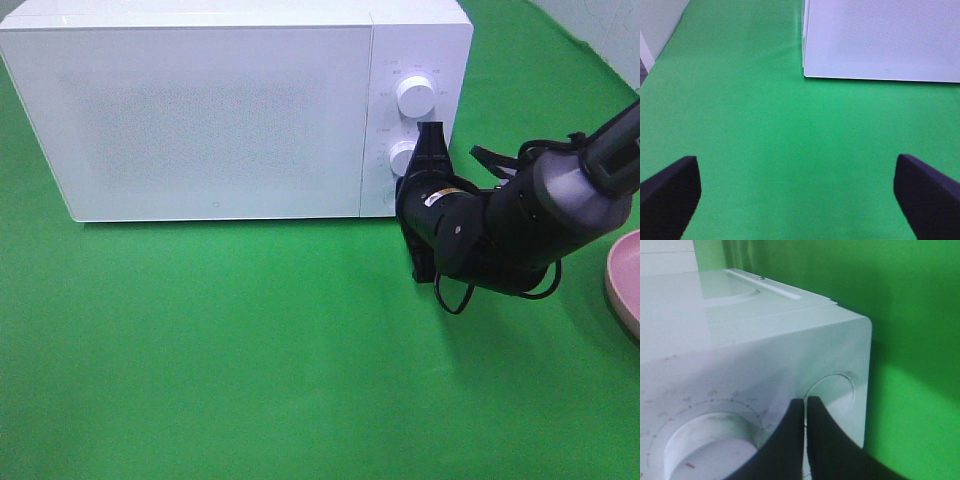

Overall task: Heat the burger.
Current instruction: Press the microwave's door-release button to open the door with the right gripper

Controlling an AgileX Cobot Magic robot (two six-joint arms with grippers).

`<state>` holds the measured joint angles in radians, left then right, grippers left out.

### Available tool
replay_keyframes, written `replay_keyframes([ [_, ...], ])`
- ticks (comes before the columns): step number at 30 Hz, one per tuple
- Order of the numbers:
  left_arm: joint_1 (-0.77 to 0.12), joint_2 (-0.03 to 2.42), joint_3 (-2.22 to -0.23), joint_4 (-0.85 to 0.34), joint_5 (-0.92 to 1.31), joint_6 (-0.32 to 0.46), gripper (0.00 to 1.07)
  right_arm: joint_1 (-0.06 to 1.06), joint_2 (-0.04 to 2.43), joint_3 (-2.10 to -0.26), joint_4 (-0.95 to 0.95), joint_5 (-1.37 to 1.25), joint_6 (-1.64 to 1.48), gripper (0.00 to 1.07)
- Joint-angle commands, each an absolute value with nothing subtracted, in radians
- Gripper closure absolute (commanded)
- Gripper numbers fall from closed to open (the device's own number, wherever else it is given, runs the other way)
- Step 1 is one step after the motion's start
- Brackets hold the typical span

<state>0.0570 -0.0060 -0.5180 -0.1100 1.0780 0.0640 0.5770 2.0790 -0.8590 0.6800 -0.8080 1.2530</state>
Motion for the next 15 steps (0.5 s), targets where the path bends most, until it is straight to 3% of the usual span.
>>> replay_keyframes([
  [1,0.051,-0.021,-0.515,-0.110,1.069,0.059,0.09,0.563,2.091,-0.872,0.662,-0.797,1.238,1.07],
  [15,0.051,-0.021,-0.515,-0.110,1.069,0.059,0.09,0.560,2.133,-0.895,0.656,-0.838,1.255,1.07],
])
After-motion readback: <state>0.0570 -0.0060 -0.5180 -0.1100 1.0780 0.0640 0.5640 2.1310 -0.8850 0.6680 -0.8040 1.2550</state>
